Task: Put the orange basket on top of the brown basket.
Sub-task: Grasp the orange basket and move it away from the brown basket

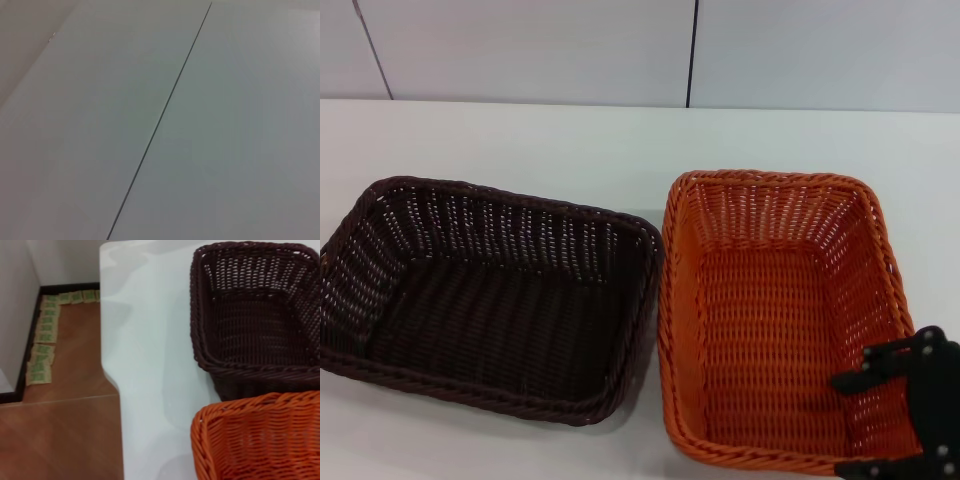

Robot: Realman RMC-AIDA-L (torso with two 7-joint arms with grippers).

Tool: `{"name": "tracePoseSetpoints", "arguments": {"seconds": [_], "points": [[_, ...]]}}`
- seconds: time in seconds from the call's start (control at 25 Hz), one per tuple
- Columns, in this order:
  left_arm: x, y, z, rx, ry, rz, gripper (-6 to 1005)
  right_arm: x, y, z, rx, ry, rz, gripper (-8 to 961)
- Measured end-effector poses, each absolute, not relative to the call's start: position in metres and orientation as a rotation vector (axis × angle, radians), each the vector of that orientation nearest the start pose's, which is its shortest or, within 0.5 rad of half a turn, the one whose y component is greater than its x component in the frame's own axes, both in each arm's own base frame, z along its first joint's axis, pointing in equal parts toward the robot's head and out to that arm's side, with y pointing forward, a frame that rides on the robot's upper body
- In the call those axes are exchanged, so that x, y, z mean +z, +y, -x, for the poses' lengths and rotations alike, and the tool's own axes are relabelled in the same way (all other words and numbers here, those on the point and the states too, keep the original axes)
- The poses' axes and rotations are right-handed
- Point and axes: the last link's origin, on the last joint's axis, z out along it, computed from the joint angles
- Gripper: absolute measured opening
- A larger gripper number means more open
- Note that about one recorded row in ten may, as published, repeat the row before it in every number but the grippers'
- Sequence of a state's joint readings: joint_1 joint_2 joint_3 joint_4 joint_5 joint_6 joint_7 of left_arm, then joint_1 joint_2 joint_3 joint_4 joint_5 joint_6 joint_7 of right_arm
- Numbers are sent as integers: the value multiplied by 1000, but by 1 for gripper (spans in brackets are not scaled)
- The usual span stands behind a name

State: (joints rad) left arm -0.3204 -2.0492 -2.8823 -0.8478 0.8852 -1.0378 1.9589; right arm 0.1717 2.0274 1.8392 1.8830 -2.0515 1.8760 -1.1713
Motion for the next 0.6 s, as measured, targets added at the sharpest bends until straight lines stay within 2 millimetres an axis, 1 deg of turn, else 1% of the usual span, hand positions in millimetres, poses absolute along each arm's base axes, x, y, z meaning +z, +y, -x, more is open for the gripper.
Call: {"name": "tracePoseSetpoints", "arguments": {"seconds": [0.16, 0.36, 0.4, 0.56, 0.6], "points": [[269, 292, 373, -1072, -504, 953, 827, 55, 240, -172, -98, 140, 3069, 709], [268, 291, 372, -1077, -494, 959, 827, 45, 252, -181, -112, 178, 3116, 709], [268, 291, 372, -1080, -494, 962, 827, 40, 257, -184, -115, 195, 3140, 709], [267, 290, 369, -1087, -480, 972, 827, 33, 264, -185, -129, 203, 3168, 710], [267, 289, 369, -1087, -475, 976, 827, 29, 268, -185, -144, 210, 3183, 710]]}}
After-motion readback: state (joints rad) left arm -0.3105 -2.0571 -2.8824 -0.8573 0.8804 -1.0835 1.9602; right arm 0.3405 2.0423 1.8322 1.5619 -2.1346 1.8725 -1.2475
